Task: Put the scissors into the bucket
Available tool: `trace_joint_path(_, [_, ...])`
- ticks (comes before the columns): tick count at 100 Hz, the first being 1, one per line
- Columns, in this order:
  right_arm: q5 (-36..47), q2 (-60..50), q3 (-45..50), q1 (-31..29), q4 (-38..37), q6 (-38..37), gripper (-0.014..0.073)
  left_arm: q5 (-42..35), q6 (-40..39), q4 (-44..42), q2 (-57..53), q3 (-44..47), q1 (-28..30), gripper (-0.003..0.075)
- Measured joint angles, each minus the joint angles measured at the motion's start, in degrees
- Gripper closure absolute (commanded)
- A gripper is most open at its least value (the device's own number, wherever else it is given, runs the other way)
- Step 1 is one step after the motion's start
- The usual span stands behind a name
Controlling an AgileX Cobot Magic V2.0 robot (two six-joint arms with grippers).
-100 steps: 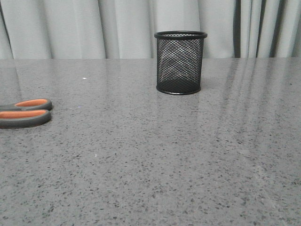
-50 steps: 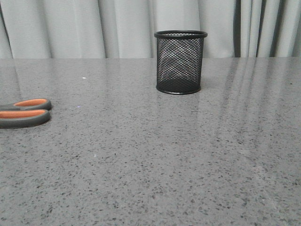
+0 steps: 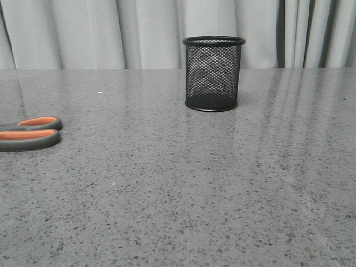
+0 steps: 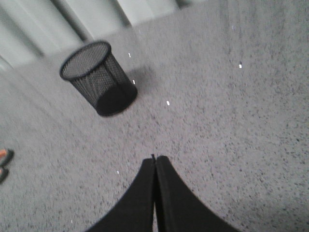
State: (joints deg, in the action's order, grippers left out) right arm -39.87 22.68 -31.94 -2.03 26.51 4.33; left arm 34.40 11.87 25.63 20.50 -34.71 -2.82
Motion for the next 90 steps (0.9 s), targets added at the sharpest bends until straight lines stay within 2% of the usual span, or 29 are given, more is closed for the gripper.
trace_joint_path(16, [-5.9,8.0,-7.6,0.0,-1.5,0.2,0.0646,8.9,4.4,-1.0,9.2,-9.1,0.0,0.0741])
trace_joint_path(31, [-7.5,11.0,-9.8,0.0,-1.9,3.4,0.0641,11.5,5.3,-1.1,14.5,-12.1,0.0,0.0741])
trace_joint_path(40, [-8.6,11.8,-10.7,0.0,-1.9,4.7,0.0585,11.9,5.8,-1.1,16.5,-12.2,0.0,0.074])
trace_joint_path(49, [-9.1,12.1,-11.3,0.0,-1.9,5.4,0.0479,12.9,7.6,-0.6,17.9,-12.2,0.0,0.0735])
trace_joint_path(62, [-9.6,12.1,-12.0,0.0,-1.9,5.7,0.0264,14.4,11.0,1.5,19.7,-12.2,0.0,0.0632])
trace_joint_path(67, [-9.6,12.2,-12.1,0.0,-1.9,5.7,0.0215,14.5,11.8,2.5,20.1,-12.2,0.0,0.0581])
trace_joint_path(80, [-9.7,12.2,-12.1,0.0,-1.9,5.8,0.0209,14.6,13.0,3.4,20.9,-12.2,0.0,0.045])
trace_joint_path(90, [-9.7,12.2,-12.1,0.0,-1.9,5.8,0.0209,15.9,14.7,3.6,21.5,-12.6,0.0,0.0411])
